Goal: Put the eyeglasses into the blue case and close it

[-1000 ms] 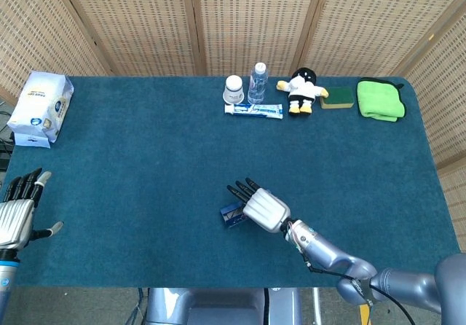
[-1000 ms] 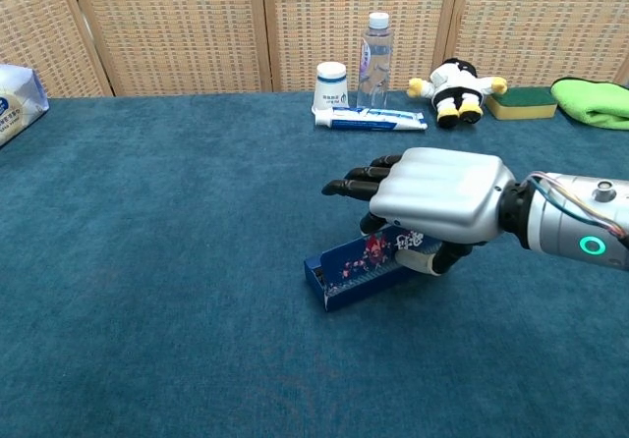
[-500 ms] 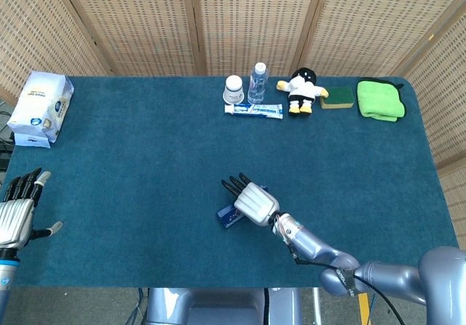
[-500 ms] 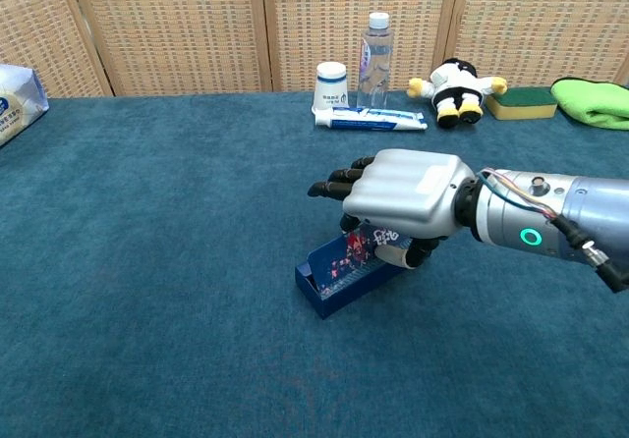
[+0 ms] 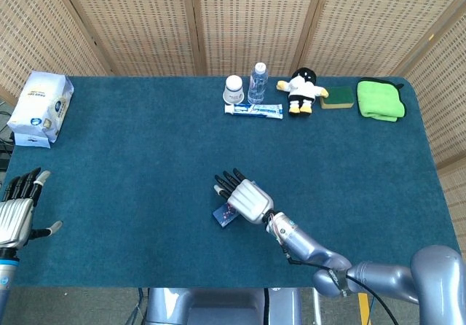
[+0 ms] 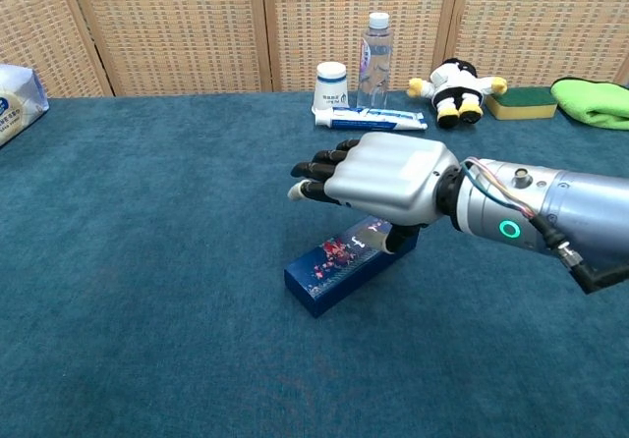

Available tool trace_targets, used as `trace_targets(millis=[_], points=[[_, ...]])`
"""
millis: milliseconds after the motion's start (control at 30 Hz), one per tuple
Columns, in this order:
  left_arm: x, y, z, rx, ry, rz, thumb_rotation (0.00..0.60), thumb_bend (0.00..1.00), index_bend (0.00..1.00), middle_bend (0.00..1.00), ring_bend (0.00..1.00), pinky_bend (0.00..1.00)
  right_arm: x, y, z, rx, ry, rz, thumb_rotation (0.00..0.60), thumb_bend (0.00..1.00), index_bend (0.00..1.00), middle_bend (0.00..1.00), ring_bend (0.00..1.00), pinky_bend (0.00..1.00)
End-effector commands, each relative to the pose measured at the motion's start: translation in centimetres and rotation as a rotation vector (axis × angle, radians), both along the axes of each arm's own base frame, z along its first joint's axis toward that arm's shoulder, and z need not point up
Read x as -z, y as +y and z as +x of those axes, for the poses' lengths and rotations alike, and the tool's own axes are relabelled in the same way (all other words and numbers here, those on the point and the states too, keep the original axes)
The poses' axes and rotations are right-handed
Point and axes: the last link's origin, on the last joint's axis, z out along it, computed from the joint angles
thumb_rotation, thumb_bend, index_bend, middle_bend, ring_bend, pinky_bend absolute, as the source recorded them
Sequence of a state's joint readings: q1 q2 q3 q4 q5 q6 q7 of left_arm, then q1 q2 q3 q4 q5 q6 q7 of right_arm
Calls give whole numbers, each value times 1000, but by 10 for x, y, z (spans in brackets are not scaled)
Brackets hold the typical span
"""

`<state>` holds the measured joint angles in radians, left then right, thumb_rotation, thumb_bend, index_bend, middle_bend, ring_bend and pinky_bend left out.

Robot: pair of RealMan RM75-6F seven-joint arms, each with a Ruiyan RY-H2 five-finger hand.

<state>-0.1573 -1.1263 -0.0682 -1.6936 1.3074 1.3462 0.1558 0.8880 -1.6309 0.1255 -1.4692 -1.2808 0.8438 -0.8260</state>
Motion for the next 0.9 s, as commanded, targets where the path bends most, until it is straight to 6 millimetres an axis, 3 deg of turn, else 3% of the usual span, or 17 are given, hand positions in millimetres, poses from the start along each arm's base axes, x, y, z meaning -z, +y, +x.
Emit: trace_targets(millis=[33,133,200,300,333,533,900], points=[[0,0,0,0,0,-2,600,0,0,0,0,0,-4,1,3,-15,-15,-12,600,542,75,0,0,114],[0,0,0,2,0,-1,600,0,0,0,0,0,-10,3,6,-21,-29,-21,600,478,65,0,0,114],[0,0,0,1,0,0,600,0,0,0,0,0,-16,4,8,-26,-41,-26,600,345,46,0,0,114],[1,0,0,2,1,-2,600,0,0,0,0,0,-28,6,8,-32,-43,-32,600,62,6,0,0,114],[1,0,0,2,1,-2,600,0,0,0,0,0,-30,7,8,-33,-41,-32,600,15,1,0,0,114],[2,0,0,1,3,-5,600,0,0,0,0,0,-44,10,-1,-22,21,13,600,0,0,0,0,81],[2,-1,1,4,2,-2,600,0,0,0,0,0,-11,1,-12,24,73,215,600,0,0,0,0,80]])
